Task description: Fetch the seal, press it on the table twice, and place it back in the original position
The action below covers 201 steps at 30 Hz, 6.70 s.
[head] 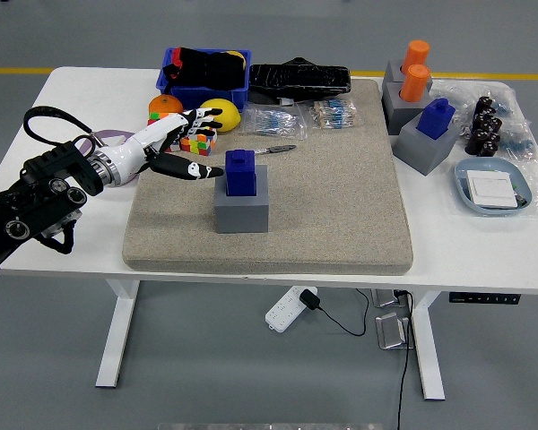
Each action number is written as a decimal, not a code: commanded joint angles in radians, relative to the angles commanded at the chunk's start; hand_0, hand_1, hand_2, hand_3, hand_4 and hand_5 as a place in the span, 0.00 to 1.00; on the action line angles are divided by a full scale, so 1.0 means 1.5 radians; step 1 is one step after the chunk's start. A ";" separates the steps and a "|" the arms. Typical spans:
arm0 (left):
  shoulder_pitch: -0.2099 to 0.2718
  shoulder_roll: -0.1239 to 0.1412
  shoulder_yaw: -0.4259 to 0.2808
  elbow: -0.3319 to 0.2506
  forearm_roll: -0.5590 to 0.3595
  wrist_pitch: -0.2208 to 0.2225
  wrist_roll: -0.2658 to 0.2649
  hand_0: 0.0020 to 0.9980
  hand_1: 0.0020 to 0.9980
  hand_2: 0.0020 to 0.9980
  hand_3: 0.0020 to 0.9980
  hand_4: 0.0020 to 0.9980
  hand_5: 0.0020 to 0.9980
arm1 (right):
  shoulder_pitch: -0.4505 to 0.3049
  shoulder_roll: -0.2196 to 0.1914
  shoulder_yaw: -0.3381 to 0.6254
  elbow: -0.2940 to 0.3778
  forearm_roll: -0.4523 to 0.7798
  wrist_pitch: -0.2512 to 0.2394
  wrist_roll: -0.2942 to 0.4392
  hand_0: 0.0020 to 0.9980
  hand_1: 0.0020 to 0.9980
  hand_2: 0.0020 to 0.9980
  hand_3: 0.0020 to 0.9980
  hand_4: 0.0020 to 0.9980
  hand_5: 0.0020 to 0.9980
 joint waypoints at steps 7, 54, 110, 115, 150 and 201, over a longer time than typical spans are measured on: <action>0.006 -0.013 0.004 0.003 0.007 0.003 0.004 0.95 0.87 0.87 1.00 0.92 0.13 | 0.001 -0.002 -0.003 0.000 0.001 -0.001 0.001 0.76 0.68 0.68 0.62 0.77 0.51; 0.012 -0.088 0.023 0.055 -0.017 0.038 0.004 0.87 0.69 0.66 0.94 0.77 0.00 | 0.003 -0.002 -0.016 -0.001 0.001 0.001 0.000 0.76 0.68 0.68 0.62 0.77 0.51; 0.027 -0.026 -0.049 0.096 -0.034 0.123 -0.060 0.76 0.37 0.34 0.85 0.54 0.00 | 0.001 0.003 -0.009 -0.002 -0.003 -0.002 0.001 0.77 0.68 0.68 0.62 0.77 0.50; 0.031 -0.018 -0.035 0.117 -0.042 0.132 -0.068 0.76 0.37 0.33 0.85 0.54 0.00 | -0.001 0.004 -0.008 -0.003 -0.004 -0.002 0.001 0.77 0.68 0.68 0.62 0.77 0.50; 0.100 -0.062 0.036 0.177 -0.095 0.149 -0.063 0.76 0.38 0.33 0.84 0.53 0.00 | -0.001 0.006 -0.028 -0.001 0.006 0.000 0.002 0.77 0.68 0.68 0.62 0.78 0.50; 0.037 -0.049 -0.049 0.038 -0.062 0.105 -0.048 0.76 0.37 0.33 0.84 0.53 0.00 | -0.002 0.008 -0.024 -0.001 0.009 0.000 0.002 0.77 0.68 0.68 0.62 0.77 0.50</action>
